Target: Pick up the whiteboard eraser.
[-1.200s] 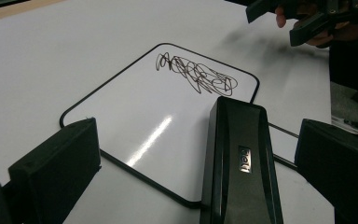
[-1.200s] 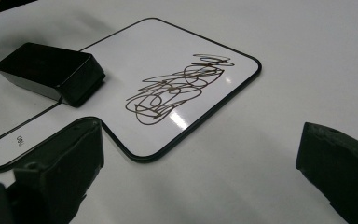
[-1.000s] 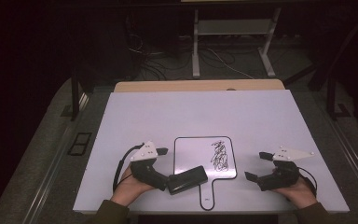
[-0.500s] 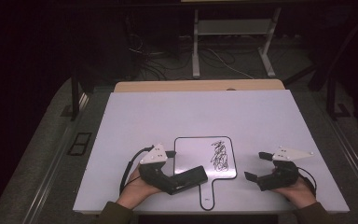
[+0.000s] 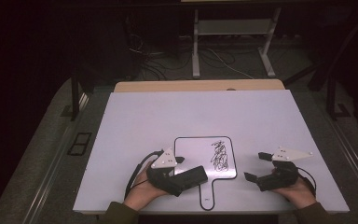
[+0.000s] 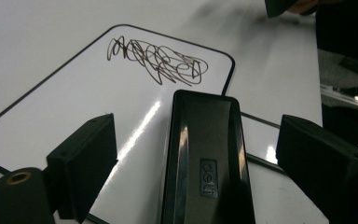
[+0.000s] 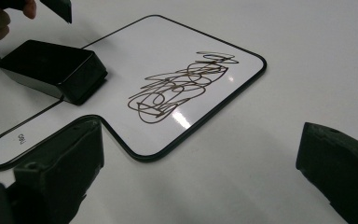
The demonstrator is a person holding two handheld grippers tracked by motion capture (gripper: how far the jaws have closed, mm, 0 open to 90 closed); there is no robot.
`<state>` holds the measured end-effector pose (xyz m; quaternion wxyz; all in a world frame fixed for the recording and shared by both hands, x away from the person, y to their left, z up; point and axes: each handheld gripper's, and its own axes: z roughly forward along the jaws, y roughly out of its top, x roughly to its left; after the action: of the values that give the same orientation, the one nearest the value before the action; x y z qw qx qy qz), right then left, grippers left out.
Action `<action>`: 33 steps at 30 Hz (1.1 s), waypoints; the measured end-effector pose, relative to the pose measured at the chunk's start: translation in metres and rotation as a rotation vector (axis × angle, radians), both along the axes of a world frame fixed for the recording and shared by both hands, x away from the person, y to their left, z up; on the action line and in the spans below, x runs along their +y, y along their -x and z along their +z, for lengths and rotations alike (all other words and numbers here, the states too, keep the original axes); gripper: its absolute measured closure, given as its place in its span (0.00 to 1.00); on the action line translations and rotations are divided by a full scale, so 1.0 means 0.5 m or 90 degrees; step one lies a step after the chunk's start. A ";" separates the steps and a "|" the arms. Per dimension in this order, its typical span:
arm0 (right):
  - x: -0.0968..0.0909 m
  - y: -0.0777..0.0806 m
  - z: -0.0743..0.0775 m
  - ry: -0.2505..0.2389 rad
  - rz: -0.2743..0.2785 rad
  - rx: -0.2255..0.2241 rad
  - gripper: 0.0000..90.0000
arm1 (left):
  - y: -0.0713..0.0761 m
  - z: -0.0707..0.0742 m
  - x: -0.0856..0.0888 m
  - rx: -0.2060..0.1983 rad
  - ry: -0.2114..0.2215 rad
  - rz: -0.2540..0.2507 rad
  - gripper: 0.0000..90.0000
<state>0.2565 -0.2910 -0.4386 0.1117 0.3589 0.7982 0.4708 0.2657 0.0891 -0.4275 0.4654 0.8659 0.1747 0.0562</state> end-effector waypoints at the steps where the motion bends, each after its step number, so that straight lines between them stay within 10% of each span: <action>1: 0.000 0.000 0.000 0.000 0.000 0.000 0.00 | 0.001 -0.002 -0.002 0.002 -0.005 -0.001 0.14; 33: -0.001 0.001 0.001 -0.001 -0.001 0.002 0.00 | 0.004 -0.031 -0.021 0.004 -0.115 -0.025 0.32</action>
<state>0.2560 -0.2914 -0.4384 0.1106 0.3599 0.7976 0.4712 0.2636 0.0786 -0.4430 0.3861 0.9076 0.1538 0.0598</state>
